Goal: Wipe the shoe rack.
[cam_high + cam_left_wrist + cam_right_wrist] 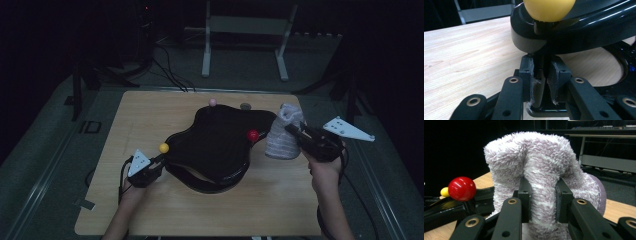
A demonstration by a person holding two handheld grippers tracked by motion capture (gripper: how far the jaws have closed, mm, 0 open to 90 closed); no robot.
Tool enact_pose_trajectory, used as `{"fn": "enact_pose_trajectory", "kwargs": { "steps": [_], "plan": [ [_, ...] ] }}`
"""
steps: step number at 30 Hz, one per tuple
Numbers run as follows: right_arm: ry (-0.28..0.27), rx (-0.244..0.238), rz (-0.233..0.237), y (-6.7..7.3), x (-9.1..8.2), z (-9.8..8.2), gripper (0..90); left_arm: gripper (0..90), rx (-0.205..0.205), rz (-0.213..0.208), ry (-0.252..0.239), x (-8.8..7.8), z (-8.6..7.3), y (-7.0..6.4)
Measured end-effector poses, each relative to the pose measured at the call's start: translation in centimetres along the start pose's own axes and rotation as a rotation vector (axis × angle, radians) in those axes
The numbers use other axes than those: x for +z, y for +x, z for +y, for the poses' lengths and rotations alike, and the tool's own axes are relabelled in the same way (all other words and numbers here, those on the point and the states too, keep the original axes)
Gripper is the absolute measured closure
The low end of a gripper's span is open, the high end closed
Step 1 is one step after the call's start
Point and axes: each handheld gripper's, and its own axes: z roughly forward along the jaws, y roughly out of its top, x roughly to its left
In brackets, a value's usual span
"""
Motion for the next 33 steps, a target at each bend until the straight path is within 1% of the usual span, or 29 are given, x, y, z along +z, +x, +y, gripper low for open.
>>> {"fn": "enact_pose_trajectory", "kwargs": {
  "steps": [1, 2, 3, 4, 6, 7, 8, 9, 12, 15, 17, 18, 20, 21, 23, 24, 25, 27, 28, 30, 31, 33],
  "plan": [
    [0.006, -0.01, -0.007, 0.1, 0.2, 0.1, 72.0, 75.0, -0.007, 0.003, 0.001, 0.1, 0.1, 0.1],
    [0.01, -0.018, -0.021, 0.1, 0.5, 0.2, 72.0, 75.2, -0.006, 0.007, 0.005, 0.2, 0.1, 0.1],
    [0.01, -0.01, -0.023, -0.2, 0.7, 0.2, 71.9, 75.2, -0.008, 0.009, 0.008, 0.3, 0.2, 0.1],
    [0.017, 0.006, -0.014, -0.5, 1.1, 0.2, 72.0, 75.2, -0.01, 0.008, 0.009, 0.4, 0.3, 0.1],
    [0.047, 0.024, -0.003, -1.1, 1.9, -0.2, 72.0, 75.3, -0.011, 0.004, 0.007, 0.5, 0.3, 0.3],
    [0.068, 0.03, -0.001, -1.2, 2.3, -0.5, 72.1, 75.3, -0.008, 0.004, 0.006, 0.5, 0.3, 0.3],
    [0.074, 0.031, -0.002, -1.2, 2.5, -0.9, 72.2, 75.3, -0.01, 0.006, 0.005, 0.6, 0.3, 0.4],
    [0.066, 0.039, -0.001, -1.1, 2.4, -1.2, 72.4, 75.3, -0.01, 0.005, 0.003, 0.6, 0.3, 0.4],
    [0.074, 0.048, -0.004, -0.9, 2.0, -2.1, 72.8, 75.3, -0.013, 0.006, -0.001, 0.6, 0.2, 0.5],
    [0.102, 0.061, -0.002, -0.7, 1.7, -2.9, 72.8, 75.3, -0.016, 0.007, 0.0, 0.7, 0.2, 0.5],
    [0.097, 0.062, 0.008, -0.4, 1.3, -2.9, 72.7, 75.3, -0.018, 0.008, 0.0, 0.8, 0.3, 0.5],
    [0.084, 0.058, 0.017, -0.1, 1.0, -2.7, 72.7, 75.2, -0.019, 0.008, 0.0, 0.8, 0.3, 0.5],
    [0.059, 0.034, 0.03, 0.7, 0.5, -2.1, 72.6, 75.3, -0.019, 0.008, 0.0, 0.8, 0.3, 0.5],
    [0.054, 0.025, 0.032, 1.1, 0.5, -1.8, 72.6, 75.2, -0.019, 0.006, 0.001, 0.8, 0.3, 0.6],
    [0.063, 0.003, 0.019, 1.8, 0.9, -1.7, 72.6, 75.3, -0.018, 0.001, 0.001, 0.8, 0.3, 0.6],
    [0.079, -0.008, 0.006, 2.1, 1.2, -1.9, 72.6, 75.2, -0.018, -0.005, 0.001, 0.8, 0.3, 0.7],
    [0.089, -0.002, 0.003, 2.4, 1.4, -2.4, 72.5, 75.2, -0.015, -0.008, 0.001, 0.7, 0.3, 0.7],
    [0.099, 0.011, 0.014, 2.9, 1.5, -3.3, 72.5, 75.2, -0.017, -0.019, -0.001, 0.7, 0.2, 0.7],
    [0.104, 0.017, 0.028, 3.0, 1.3, -3.6, 72.4, 75.2, -0.017, -0.018, -0.001, 0.7, 0.2, 0.6],
    [0.087, 0.041, 0.065, 3.3, 1.0, -3.6, 72.3, 75.1, -0.019, -0.02, -0.003, 0.7, 0.3, 0.5],
    [0.084, 0.038, 0.075, 3.5, 0.9, -3.5, 72.2, 75.1, -0.021, -0.023, -0.004, 0.8, 0.3, 0.5],
    [0.081, 0.021, 0.08, 4.0, 1.0, -3.4, 72.3, 75.2, -0.015, -0.022, 0.0, 0.8, 0.3, 0.4]
  ]
}}
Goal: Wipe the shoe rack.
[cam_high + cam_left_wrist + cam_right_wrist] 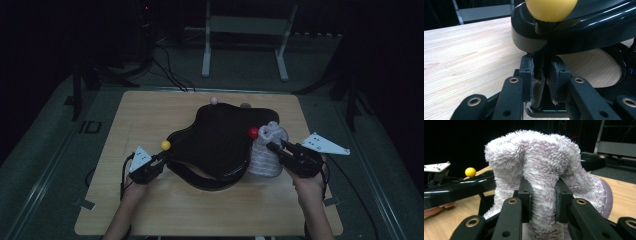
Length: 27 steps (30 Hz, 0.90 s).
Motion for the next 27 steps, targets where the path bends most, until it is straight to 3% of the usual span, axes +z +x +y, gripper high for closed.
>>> {"fn": "enact_pose_trajectory", "kwargs": {
  "steps": [6, 8, 14, 17, 21, 24, 27],
  "plan": [
    [0.042, -0.005, 0.025, 0.8, 1.5, -1.4, 72.2, 75.2, 0.001, 0.005, 0.002, 0.0, 0.0, -0.2],
    [0.046, -0.008, 0.031, 0.9, 1.0, -1.1, 72.2, 75.2, 0.0, 0.008, 0.002, 0.0, 0.0, -0.2],
    [-0.024, -0.026, 0.081, 2.1, -0.9, 0.5, 72.3, 75.2, 0.004, 0.007, 0.014, -0.2, 0.1, -0.4],
    [0.007, -0.061, 0.08, 2.8, 0.1, 0.2, 72.5, 75.2, 0.001, 0.008, 0.015, -0.3, 0.1, -0.5],
    [0.041, -0.029, 0.072, 2.3, 0.7, -0.6, 72.7, 75.1, -0.002, 0.007, 0.01, -0.3, 0.0, -0.5],
    [0.051, -0.027, 0.071, 2.2, 0.3, -0.5, 72.7, 75.0, -0.007, 0.009, 0.004, -0.3, -0.1, -0.5],
    [0.019, -0.041, 0.083, 2.4, -1.1, 0.3, 72.5, 75.0, -0.007, 0.011, 0.004, -0.3, -0.1, -0.5]
  ]
}}
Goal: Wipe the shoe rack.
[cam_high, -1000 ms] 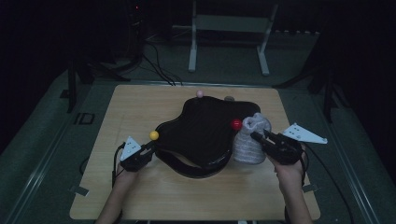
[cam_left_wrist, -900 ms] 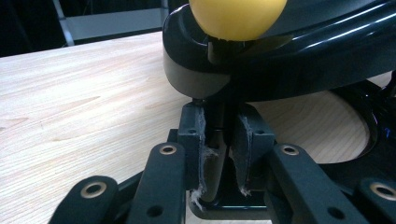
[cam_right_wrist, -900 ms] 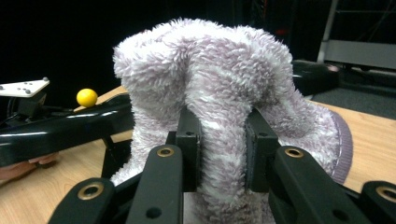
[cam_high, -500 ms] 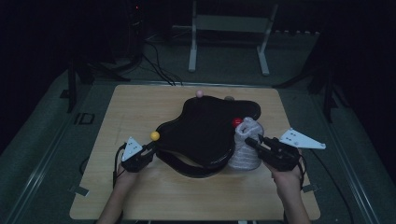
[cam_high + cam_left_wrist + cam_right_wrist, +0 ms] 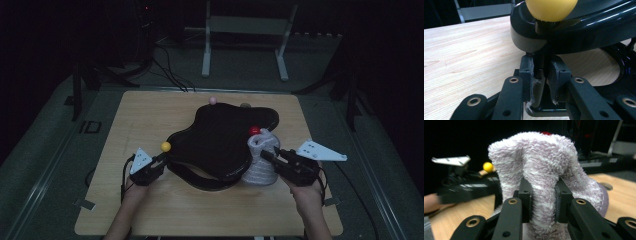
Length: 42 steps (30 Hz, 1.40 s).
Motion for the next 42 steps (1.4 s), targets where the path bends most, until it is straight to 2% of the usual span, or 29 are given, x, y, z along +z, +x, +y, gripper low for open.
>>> {"fn": "enact_pose_trajectory", "kwargs": {
  "steps": [2, 5, 7, 10, 13, 15, 19, 22, 24, 27, 31, 32, 34, 37, 38, 40, 42],
  "plan": [
    [-0.041, 0.007, 0.025, 0.3, -1.0, 0.6, 72.6, 75.0, -0.001, 0.0, 0.001, 0.0, 0.0, 0.0],
    [-0.07, -0.005, 0.058, 1.1, -1.9, 1.2, 72.5, 75.0, -0.002, 0.0, 0.002, 0.0, 0.0, 0.0],
    [-0.073, -0.014, 0.084, 1.7, -1.9, 1.3, 72.5, 75.0, -0.003, 0.001, 0.002, -0.1, 0.0, -0.1],
    [-0.052, -0.022, 0.098, 2.1, -0.9, 1.0, 72.6, 75.0, 0.002, 0.004, 0.007, -0.1, 0.0, -0.1],
    [-0.038, -0.01, 0.088, 1.9, -0.2, 0.7, 72.8, 75.0, -0.004, 0.002, 0.005, -0.1, 0.0, -0.1],
    [-0.017, -0.021, 0.061, 1.7, -0.1, 0.4, 73.0, 75.0, -0.004, 0.004, 0.006, -0.1, 0.0, -0.1],
    [0.012, -0.011, 0.03, 1.3, -0.1, -0.5, 73.0, 74.9, -0.007, 0.004, 0.001, -0.1, -0.1, -0.2],
    [0.022, -0.006, 0.022, 1.0, -0.9, -0.7, 72.9, 74.9, -0.007, 0.002, 0.002, -0.2, -0.1, -0.3],
    [0.0, -0.008, 0.024, 1.1, -1.9, -0.3, 72.9, 74.9, -0.009, 0.0, 0.001, -0.2, -0.1, -0.3],
    [-0.041, -0.036, 0.054, 2.1, -3.3, 0.7, 72.9, 74.9, -0.008, 0.0, 0.002, -0.2, -0.1, -0.2],
    [-0.086, -0.05, 0.148, 3.4, -4.2, 1.8, 72.7, 74.9, -0.009, -0.001, 0.004, -0.2, -0.1, -0.2],
    [-0.089, -0.044, 0.172, 3.6, -4.1, 1.9, 72.7, 74.9, -0.01, -0.002, 0.003, -0.2, -0.1, -0.2],
    [-0.066, -0.065, 0.179, 4.0, -3.3, 1.9, 72.6, 74.9, -0.008, -0.003, 0.003, -0.2, -0.1, -0.2],
    [-0.031, -0.078, 0.153, 4.1, -2.2, 1.6, 72.6, 74.9, -0.005, -0.005, 0.006, -0.2, 0.0, -0.2],
    [0.007, -0.082, 0.11, 3.8, -1.1, 1.0, 72.7, 74.9, -0.004, -0.003, 0.009, -0.2, 0.0, -0.2],
    [-0.007, -0.023, 0.136, 3.1, -0.7, 0.3, 72.9, 74.9, -0.006, -0.003, 0.009, -0.2, 0.0, -0.2],
    [-0.008, -0.007, 0.124, 2.8, -0.7, -0.3, 73.1, 75.0, -0.005, -0.002, 0.011, -0.2, 0.0, -0.2]
  ]
}}
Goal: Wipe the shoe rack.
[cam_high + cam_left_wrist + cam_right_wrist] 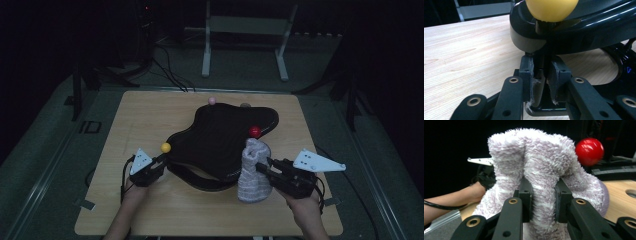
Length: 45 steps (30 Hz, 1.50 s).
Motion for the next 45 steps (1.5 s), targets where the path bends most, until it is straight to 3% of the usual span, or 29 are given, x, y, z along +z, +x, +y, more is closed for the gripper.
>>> {"fn": "enact_pose_trajectory", "kwargs": {
  "steps": [5, 10, 12, 16, 21, 23, 25, 27, 29, 34, 38, 41, 42, 43, 45],
  "plan": [
    [0.034, -0.027, -0.037, -0.1, -0.2, 0.1, 73.1, 74.9, 0.005, -0.004, 0.002, 0.0, 0.0, -0.1],
    [0.005, -0.027, -0.075, -0.3, -0.2, 0.2, 73.3, 75.0, 0.007, -0.007, 0.001, 0.1, 0.0, -0.2],
    [-0.013, 0.017, -0.056, -0.8, 0.1, -0.5, 73.4, 75.0, 0.002, -0.005, -0.001, 0.1, 0.0, -0.1],
    [0.026, -0.021, -0.092, -1.1, -0.1, -0.2, 73.3, 75.0, 0.004, -0.004, -0.002, 0.1, 0.0, -0.1],
    [-0.007, -0.025, -0.113, -1.6, -0.3, 0.6, 73.2, 74.9, 0.006, -0.009, -0.001, 0.1, 0.0, -0.1],
    [0.017, -0.024, -0.116, -2.0, 0.5, 0.2, 73.4, 75.0, 0.005, -0.008, 0.0, 0.1, 0.0, -0.1],
    [0.012, 0.006, -0.109, -2.4, 0.8, -0.5, 73.5, 75.0, 0.006, -0.008, -0.002, 0.1, 0.0, -0.1],
    [0.04, 0.004, -0.143, -2.7, 1.0, -1.0, 73.5, 74.9, 0.002, -0.011, -0.005, 0.1, -0.1, 0.0],
    [0.066, 0.007, -0.148, -2.8, 1.2, -1.4, 73.3, 74.9, 0.006, -0.012, 0.001, 0.1, 0.0, 0.0],
    [0.062, 0.016, -0.144, -3.1, 0.7, -1.3, 73.2, 73.4, 0.001, -0.024, 0.004, -0.2, 0.1, 0.1],
    [0.044, 0.012, -0.139, -3.0, -0.2, -0.9, 73.1, 67.6, 0.011, -0.031, 0.007, -1.0, 0.4, 0.5],
    [0.023, 0.006, -0.143, -3.0, -0.8, -0.6, 73.1, 56.6, -0.041, -0.075, 0.018, -1.8, 0.6, 1.5],
    [0.023, 0.006, -0.143, -3.0, -0.8, -0.6, 73.1, 53.9, -0.041, -0.075, 0.018, -1.8, 0.6, 1.5],
    [0.018, 0.008, -0.146, -3.0, -1.0, -0.5, 73.1, 53.9, -0.049, -0.057, -0.008, -2.7, 0.7, 1.9],
    [0.012, 0.013, -0.152, -3.2, -1.3, -0.5, 73.1, 51.8, -0.067, -0.064, -0.079, -4.0, 1.4, 2.1]
  ]
}}
